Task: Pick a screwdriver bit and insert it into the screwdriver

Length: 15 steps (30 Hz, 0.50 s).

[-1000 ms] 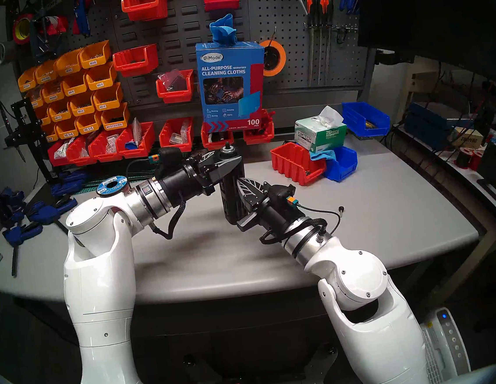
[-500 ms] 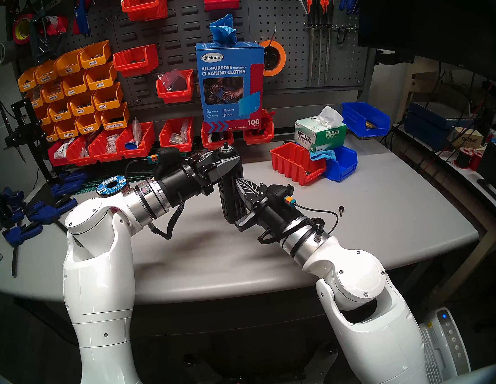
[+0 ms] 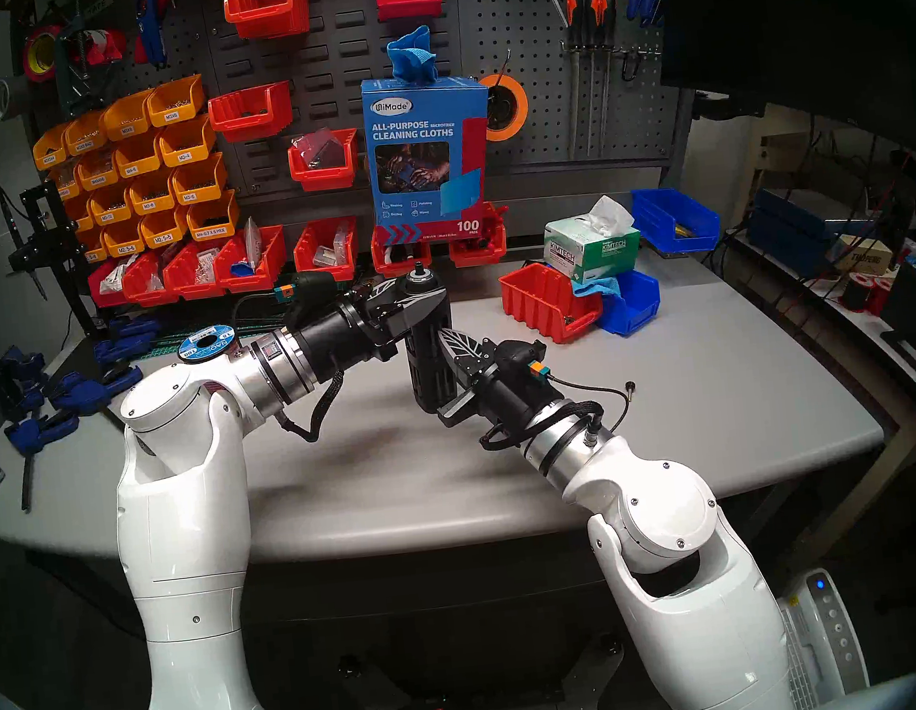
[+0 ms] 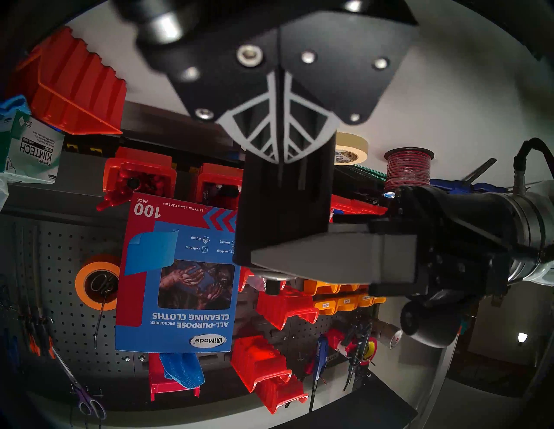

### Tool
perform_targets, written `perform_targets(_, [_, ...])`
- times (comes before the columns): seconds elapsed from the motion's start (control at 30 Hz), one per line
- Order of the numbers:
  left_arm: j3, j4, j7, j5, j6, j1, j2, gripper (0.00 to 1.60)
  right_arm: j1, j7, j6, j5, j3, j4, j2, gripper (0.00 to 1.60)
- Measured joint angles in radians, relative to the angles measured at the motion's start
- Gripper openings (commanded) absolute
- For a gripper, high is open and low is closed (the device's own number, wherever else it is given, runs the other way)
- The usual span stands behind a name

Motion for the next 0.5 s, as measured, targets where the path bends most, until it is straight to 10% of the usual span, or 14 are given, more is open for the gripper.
perform_targets(0.5, [0.009,0.006,-0.013,0.000,-0.005,-0.004,0.001,0.00,-0.021,0.065,0.019,0.056,0.056,-0.043,0.023,0.00])
